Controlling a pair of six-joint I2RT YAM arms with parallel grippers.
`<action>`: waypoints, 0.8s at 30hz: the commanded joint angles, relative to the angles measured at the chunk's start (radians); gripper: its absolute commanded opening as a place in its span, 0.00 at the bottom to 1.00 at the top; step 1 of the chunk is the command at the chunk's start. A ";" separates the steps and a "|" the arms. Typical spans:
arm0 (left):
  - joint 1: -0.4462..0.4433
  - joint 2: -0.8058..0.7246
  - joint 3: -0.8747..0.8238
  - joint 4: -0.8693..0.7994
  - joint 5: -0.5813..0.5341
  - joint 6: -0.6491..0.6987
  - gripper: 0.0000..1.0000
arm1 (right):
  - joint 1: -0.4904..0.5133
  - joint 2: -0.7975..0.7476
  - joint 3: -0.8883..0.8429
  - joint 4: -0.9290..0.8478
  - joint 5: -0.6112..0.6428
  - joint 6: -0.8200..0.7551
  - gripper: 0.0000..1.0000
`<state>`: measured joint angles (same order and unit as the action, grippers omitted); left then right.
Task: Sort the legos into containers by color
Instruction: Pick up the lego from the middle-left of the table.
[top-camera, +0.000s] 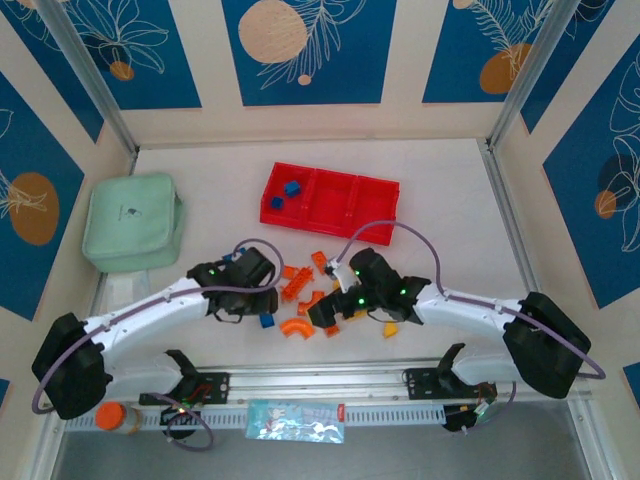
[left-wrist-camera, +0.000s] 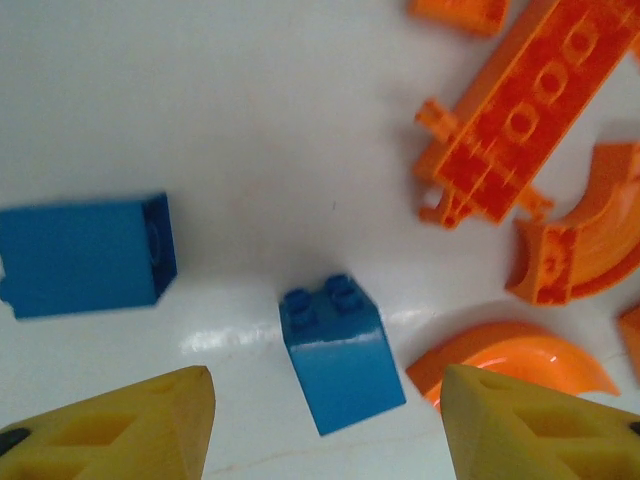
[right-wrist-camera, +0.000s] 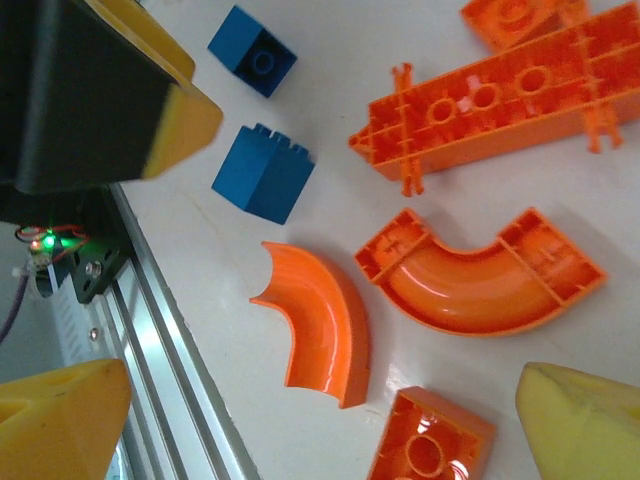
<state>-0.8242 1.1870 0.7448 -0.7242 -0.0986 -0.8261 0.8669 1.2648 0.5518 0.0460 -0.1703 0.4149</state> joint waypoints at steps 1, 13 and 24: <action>-0.042 0.039 -0.017 0.015 -0.012 -0.099 0.63 | 0.024 0.014 -0.015 0.058 0.056 -0.037 0.99; -0.060 0.184 -0.058 0.137 -0.057 -0.162 0.64 | 0.026 0.012 -0.014 0.060 0.084 -0.046 0.99; -0.060 0.157 -0.100 0.149 -0.081 -0.181 0.43 | 0.026 0.029 0.000 0.066 0.072 -0.034 0.99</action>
<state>-0.8738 1.3628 0.6590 -0.5743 -0.1585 -0.9981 0.8886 1.2888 0.5476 0.0986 -0.0963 0.3851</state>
